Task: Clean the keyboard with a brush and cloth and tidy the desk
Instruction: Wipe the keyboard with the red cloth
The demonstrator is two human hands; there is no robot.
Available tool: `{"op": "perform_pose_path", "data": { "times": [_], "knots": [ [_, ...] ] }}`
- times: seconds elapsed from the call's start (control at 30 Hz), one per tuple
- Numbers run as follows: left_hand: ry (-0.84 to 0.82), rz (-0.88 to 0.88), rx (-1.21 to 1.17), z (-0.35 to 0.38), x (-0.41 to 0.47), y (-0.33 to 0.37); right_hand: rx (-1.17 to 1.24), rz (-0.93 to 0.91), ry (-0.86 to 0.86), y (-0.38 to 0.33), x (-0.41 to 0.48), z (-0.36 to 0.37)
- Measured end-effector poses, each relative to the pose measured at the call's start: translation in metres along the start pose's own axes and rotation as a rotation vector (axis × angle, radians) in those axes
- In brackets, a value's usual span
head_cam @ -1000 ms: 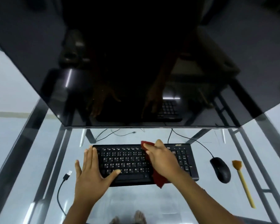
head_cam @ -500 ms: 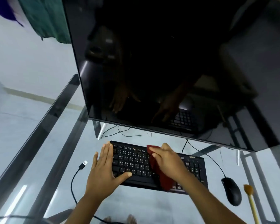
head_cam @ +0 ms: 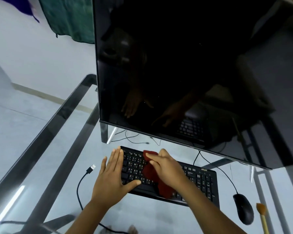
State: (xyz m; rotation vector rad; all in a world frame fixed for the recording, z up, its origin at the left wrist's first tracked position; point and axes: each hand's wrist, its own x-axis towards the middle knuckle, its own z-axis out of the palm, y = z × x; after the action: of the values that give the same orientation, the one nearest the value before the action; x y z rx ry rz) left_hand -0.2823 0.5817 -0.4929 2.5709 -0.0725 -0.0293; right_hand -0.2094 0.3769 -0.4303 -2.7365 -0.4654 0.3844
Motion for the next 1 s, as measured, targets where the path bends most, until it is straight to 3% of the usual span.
{"op": "perform_pose_path", "data": {
  "times": [0.17,0.33,0.43,0.5,0.53,0.7,0.83,0.9,1.0],
  "knots": [
    [0.012,0.072,-0.038,-0.002,-0.004,-0.002,-0.078,-0.156,0.021,-0.037,-0.006,0.013],
    [0.045,0.066,-0.144,-0.005,-0.006,0.000,-0.111,0.223,0.158,-0.009,-0.014,0.003],
    [0.055,0.062,-0.171,-0.005,-0.006,-0.002,0.091,0.130,0.057,-0.056,-0.031,0.019],
    [0.059,0.059,-0.213,-0.005,-0.006,-0.002,0.094,-0.123,-0.035,-0.078,-0.039,0.028],
    [0.064,0.055,-0.239,-0.006,-0.007,-0.003,0.057,-0.153,-0.034,-0.074,-0.038,0.026],
    [0.075,0.054,-0.256,-0.007,-0.007,0.001,0.075,0.107,0.065,-0.040,-0.018,0.009],
    [0.064,0.052,-0.210,-0.005,-0.006,-0.001,0.325,0.074,-0.142,-0.066,-0.055,0.014],
    [0.061,0.046,-0.165,-0.003,-0.005,-0.002,0.209,-0.015,-0.080,-0.052,-0.062,0.015],
    [0.060,0.040,-0.042,0.004,-0.002,-0.003,-0.037,0.141,0.101,-0.004,-0.053,0.018]
  ]
}}
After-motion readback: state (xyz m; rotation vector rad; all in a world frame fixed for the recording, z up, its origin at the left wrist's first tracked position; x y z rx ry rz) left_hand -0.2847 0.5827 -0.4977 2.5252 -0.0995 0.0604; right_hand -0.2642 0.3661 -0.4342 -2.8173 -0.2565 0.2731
